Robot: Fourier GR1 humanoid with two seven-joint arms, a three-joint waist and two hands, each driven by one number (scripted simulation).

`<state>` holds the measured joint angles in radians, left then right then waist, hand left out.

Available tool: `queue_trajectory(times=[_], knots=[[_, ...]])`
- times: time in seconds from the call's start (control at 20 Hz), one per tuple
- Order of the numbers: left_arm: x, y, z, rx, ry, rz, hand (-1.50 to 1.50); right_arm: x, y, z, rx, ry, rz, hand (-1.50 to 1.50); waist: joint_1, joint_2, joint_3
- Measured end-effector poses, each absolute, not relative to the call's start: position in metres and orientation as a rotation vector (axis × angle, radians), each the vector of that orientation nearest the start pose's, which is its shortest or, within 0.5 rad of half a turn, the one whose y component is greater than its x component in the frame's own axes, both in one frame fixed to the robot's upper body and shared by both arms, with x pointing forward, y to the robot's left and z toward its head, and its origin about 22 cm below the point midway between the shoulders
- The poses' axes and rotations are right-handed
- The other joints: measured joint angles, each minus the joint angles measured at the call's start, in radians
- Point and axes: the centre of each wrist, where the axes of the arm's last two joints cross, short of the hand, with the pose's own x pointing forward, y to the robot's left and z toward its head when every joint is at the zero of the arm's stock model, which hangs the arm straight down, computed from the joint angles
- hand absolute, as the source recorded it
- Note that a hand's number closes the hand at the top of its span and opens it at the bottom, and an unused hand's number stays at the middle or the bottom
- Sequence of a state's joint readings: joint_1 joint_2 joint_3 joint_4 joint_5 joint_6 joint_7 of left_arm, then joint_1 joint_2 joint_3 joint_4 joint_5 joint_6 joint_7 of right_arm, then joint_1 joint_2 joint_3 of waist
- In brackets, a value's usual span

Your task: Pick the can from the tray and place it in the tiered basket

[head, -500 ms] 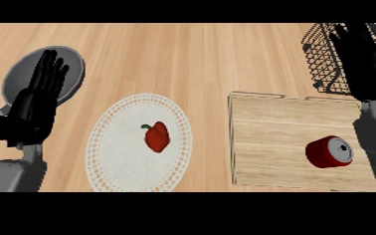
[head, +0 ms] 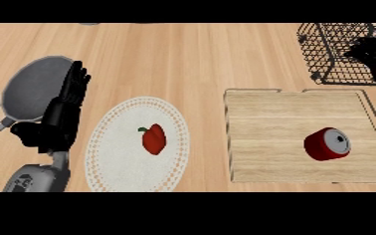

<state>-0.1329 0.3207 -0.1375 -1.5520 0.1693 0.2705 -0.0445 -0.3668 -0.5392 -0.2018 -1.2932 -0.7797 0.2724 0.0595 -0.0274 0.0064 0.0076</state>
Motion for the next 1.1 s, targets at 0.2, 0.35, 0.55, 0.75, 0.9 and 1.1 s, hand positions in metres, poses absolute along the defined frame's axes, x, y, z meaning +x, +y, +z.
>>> queue_trajectory(times=[0.2,0.35,0.55,0.75,0.9,1.1], knots=[[0.271,0.243,0.036,0.191,-1.686,-0.063,0.00,0.311,-0.389,0.085,0.663,-1.654,-0.042,-1.50,0.000,0.000,0.001],[0.271,0.234,0.034,0.192,-1.673,-0.069,0.00,0.294,-0.427,0.086,0.783,-1.672,0.060,-1.50,-0.001,-0.002,0.000],[0.269,0.221,0.028,0.198,-1.666,-0.082,0.00,0.273,-0.482,0.118,0.757,-1.718,0.252,-1.50,0.006,-0.002,-0.002],[0.268,0.218,0.029,0.204,-1.664,-0.085,0.00,0.259,-0.508,0.188,0.571,-1.735,0.532,-1.50,0.005,-0.006,-0.002],[0.269,0.215,0.028,0.206,-1.661,-0.083,0.00,0.253,-0.503,0.249,0.405,-1.728,0.761,-1.50,0.002,-0.008,-0.003],[0.271,0.215,0.030,0.209,-1.658,-0.088,0.00,0.242,-0.475,0.306,0.191,-1.697,1.041,-1.50,0.004,-0.011,-0.003]])
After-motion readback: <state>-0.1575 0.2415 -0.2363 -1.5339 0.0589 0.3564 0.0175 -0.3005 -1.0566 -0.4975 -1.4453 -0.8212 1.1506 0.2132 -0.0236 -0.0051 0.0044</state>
